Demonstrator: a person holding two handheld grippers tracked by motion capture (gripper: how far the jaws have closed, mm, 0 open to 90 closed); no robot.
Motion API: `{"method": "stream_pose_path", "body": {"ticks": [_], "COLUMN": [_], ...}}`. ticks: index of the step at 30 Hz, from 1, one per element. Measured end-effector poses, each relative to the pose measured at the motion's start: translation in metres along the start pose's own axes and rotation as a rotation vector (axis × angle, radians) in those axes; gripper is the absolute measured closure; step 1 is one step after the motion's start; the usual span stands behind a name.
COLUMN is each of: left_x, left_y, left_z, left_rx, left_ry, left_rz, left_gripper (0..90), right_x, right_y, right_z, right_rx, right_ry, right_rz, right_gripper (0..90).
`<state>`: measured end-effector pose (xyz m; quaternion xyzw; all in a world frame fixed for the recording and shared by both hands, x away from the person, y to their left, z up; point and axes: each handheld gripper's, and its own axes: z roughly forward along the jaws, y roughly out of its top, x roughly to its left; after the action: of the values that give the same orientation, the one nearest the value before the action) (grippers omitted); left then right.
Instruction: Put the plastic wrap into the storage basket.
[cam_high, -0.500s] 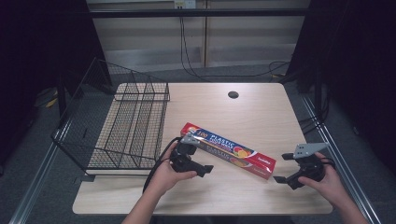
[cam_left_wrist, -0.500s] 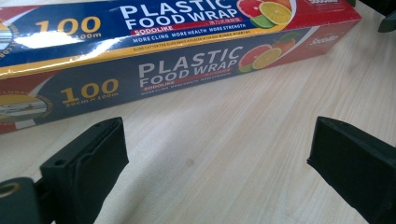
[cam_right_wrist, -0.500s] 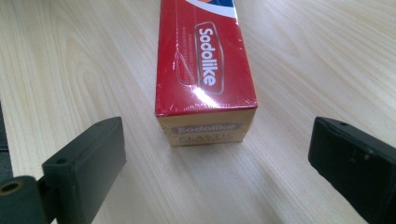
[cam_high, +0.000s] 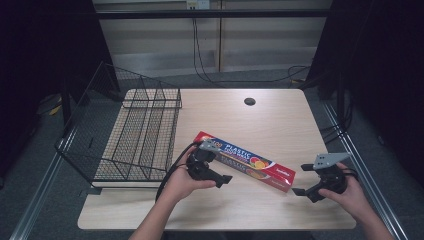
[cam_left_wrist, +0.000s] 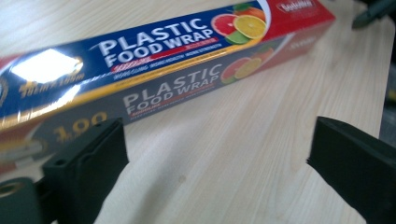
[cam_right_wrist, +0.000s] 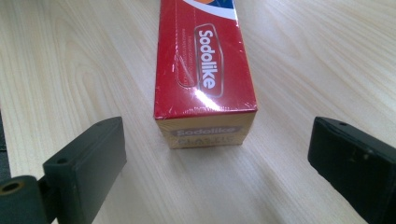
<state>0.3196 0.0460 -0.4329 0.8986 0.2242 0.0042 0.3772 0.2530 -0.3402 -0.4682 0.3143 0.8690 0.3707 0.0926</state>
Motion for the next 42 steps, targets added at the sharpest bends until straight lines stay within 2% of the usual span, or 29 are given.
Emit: {"method": "stream_pose_path", "body": {"ticks": [2,3,4,5,7,9,11,13,14,18,24,26,27,29,32,33,35,38,39,42], "left_x": [0.002,0.004,0.004,0.008,0.01,0.013,0.017,0.021,0.024,0.028,0.032,0.033,0.035,0.037,0.038,0.037,0.036,0.037,0.036,0.035], "left_y": [0.008,0.015,0.015,0.023,0.026,0.034,0.04,0.046,0.051,0.057,0.064,0.065,0.065,0.066,0.066,0.067,0.067,0.07,0.07,0.071], "left_z": [0.003,0.005,0.005,0.008,0.01,0.017,0.022,0.027,0.034,0.044,0.059,0.063,0.064,0.066,0.069,0.07,0.072,0.075,0.076,0.077], "left_rx": [0.039,0.039,0.039,0.044,0.046,0.066,0.075,0.073,0.086,0.121,0.148,0.156,0.159,0.153,0.157,0.16,0.168,0.17,0.166,0.166], "left_ry": [0.01,0.008,0.008,0.017,0.023,0.048,0.042,0.052,0.046,0.034,0.015,0.007,0.01,-0.012,-0.005,-0.013,0.0,-0.029,-0.021,-0.029], "left_rz": [0.039,0.05,0.05,0.072,0.078,0.119,0.135,0.127,0.126,0.132,0.166,0.15,0.146,0.137,0.16,0.16,0.163,0.181,0.168,0.189], "left_gripper": [5.6,5.3,5.5,5.5,5.4,4.8,3.1,3.3,3.3,4.1,3.2,3.1,3.2,3.2,3.1,3.1,3.1,2.9,2.7,3.0], "right_x": [0.0,0.0,0.0,0.0,0.0,0.0,0.0,0.0,0.0,0.0,0.0,0.0,0.0,0.0,0.001,0.001,0.001,0.001,0.001,0.001], "right_y": [0.0,0.002,0.002,0.002,0.002,0.003,0.003,0.003,0.003,0.003,0.004,0.004,0.004,0.004,0.004,0.004,0.004,0.004,0.004,0.004], "right_z": [0.001,0.001,0.001,0.002,0.002,0.003,0.003,0.003,0.002,0.003,0.003,0.003,0.003,0.003,0.003,0.003,0.004,0.004,0.004,0.005], "right_rx": [0.0,0.001,0.001,-0.001,0.001,0.003,0.004,0.0,0.0,0.0,-0.004,-0.005,-0.004,-0.005,-0.003,-0.004,-0.001,0.002,0.003,0.008], "right_ry": [0.001,0.001,0.002,0.006,0.009,0.012,0.01,0.016,0.013,0.014,0.021,0.022,0.022,0.024,0.029,0.031,0.03,0.029,0.031,0.028], "right_rz": [0.001,-0.002,-0.005,-0.008,-0.005,-0.015,-0.017,-0.015,-0.019,-0.018,-0.017,-0.018,-0.018,-0.019,-0.017,-0.018,-0.015,-0.017,-0.02,-0.019], "right_gripper": [4.0,4.0,4.0,4.0,4.0,4.0,4.1,4.1,4.1,4.1,4.3,4.3,4.3,4.3,4.3,4.3,4.3,4.3,4.4,4.4]}}
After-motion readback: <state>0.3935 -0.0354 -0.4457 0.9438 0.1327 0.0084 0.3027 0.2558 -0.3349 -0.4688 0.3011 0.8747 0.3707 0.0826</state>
